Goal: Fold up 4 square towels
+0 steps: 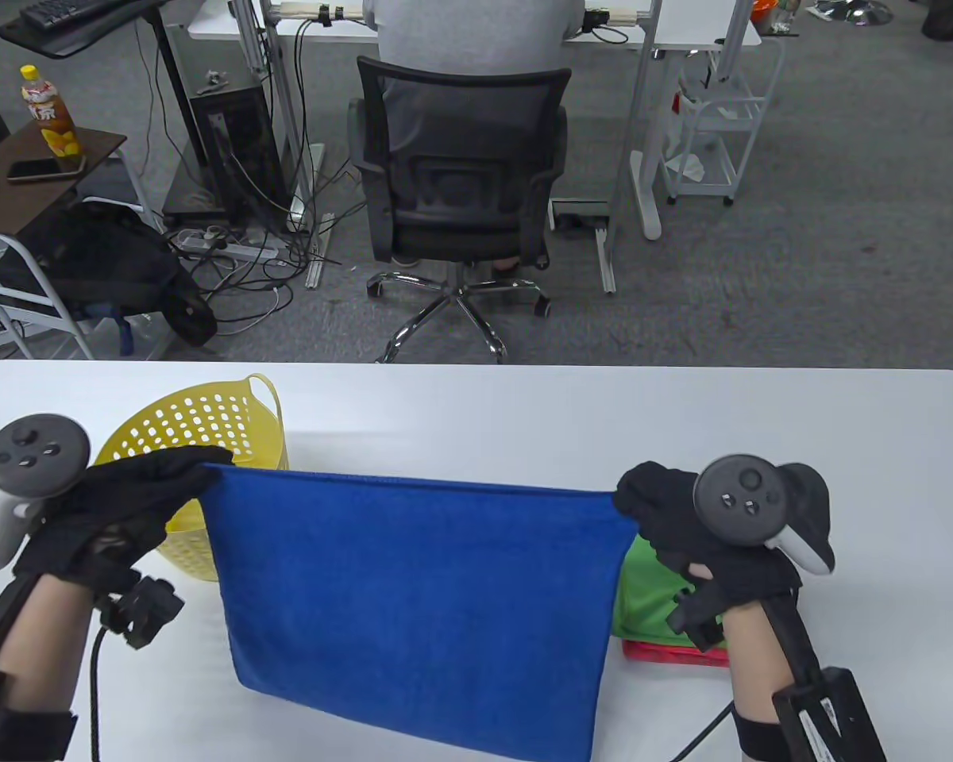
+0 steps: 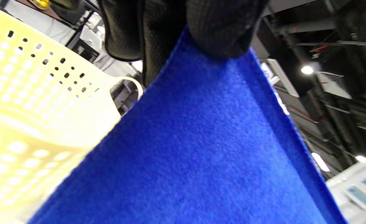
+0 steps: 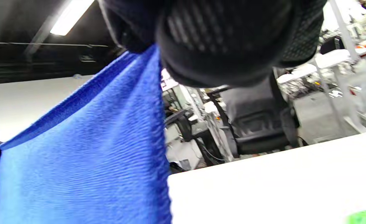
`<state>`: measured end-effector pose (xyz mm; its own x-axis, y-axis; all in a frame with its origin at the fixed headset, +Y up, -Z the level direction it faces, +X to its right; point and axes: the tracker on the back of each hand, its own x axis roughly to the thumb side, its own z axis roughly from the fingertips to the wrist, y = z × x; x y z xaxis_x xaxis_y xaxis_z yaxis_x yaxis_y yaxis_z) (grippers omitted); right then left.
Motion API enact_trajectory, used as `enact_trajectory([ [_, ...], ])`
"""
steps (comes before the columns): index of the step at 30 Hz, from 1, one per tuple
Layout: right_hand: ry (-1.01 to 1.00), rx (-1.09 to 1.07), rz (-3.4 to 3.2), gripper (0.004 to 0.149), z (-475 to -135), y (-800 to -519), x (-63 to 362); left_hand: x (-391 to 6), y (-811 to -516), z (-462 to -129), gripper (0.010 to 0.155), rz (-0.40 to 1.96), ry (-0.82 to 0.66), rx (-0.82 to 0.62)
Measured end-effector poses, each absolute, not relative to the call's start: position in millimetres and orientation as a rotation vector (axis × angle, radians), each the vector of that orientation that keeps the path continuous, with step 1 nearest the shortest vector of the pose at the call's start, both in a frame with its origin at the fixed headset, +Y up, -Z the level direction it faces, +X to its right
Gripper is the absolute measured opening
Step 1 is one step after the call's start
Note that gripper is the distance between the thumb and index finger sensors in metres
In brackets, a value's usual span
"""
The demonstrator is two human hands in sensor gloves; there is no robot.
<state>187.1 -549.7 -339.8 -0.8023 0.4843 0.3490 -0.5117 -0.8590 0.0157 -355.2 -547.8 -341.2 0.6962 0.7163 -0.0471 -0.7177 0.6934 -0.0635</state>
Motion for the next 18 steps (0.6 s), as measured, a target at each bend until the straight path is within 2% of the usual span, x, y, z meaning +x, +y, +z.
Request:
enact_trajectory([
  [2,-0.193,0.386,2.592,0.046,-350,-538,191,-348,-535,-356,0.044,0.785,0.026,-0.033],
  [5,-0.645,0.318,2.445,0.045,-341,-506,205,-339,-498,-360,0.044,0.836,-0.018,0.146],
  [7,-0.814,0.307,2.3,0.045,-327,-495,213,-338,-476,-354,0.044,0.865,-0.063,0.262],
  [10,-0.887,0.304,2.272,0.044,-304,-501,222,-339,-466,-340,0.044,0.911,-0.16,0.363],
  [13,-0.851,0.342,2.335,0.044,-285,-528,226,-339,-493,-325,0.043,0.861,-0.201,0.265],
  [15,-0.737,0.386,2.419,0.044,-270,-558,227,-337,-530,-308,0.043,0.821,-0.225,0.173],
  [18,-0.44,0.47,2.527,0.044,-253,-617,224,-335,-593,-276,0.044,0.707,-0.233,0.026],
])
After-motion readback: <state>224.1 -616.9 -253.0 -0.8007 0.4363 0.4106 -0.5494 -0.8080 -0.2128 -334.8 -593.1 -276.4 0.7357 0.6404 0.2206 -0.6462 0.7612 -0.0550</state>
